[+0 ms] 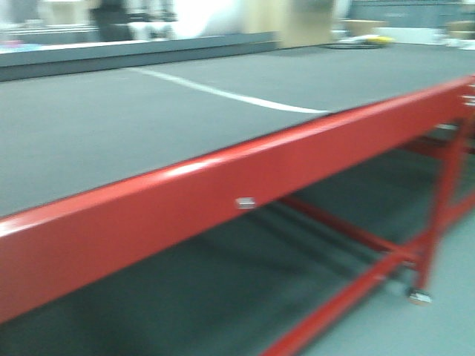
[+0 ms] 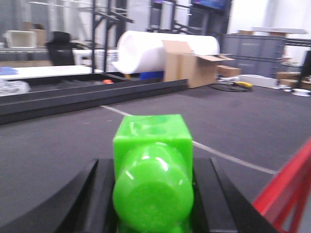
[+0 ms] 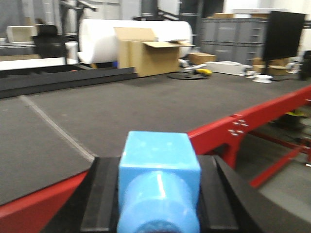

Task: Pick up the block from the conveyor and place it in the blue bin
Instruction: 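Drive the base away from the conveyor holding both blocks, then drive the base toward the steel shelf of blue bins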

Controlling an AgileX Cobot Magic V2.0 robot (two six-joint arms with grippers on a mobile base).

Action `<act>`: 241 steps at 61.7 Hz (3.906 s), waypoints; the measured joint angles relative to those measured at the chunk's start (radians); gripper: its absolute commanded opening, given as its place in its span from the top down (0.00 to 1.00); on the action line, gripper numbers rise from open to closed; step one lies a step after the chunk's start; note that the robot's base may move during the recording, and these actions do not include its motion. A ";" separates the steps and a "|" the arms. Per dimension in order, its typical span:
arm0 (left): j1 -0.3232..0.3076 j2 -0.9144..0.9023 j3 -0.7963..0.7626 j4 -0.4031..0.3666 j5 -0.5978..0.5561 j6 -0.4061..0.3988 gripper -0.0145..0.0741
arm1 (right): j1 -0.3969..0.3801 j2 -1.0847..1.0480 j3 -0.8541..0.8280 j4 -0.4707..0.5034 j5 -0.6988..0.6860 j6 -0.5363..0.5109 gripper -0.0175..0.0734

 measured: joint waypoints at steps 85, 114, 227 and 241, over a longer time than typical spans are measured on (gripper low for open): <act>0.000 0.000 0.000 0.003 0.000 0.000 0.96 | 0.000 0.000 0.000 0.000 0.000 -0.002 0.99; 0.000 0.000 0.000 0.003 0.000 0.000 0.96 | 0.000 0.000 0.000 0.000 0.000 -0.002 0.99; 0.000 0.000 0.000 0.003 0.002 0.000 0.96 | 0.000 0.000 0.000 0.000 0.000 -0.002 0.99; 0.000 0.000 0.000 0.003 0.002 0.000 0.96 | 0.000 0.000 0.000 0.000 0.000 -0.002 0.99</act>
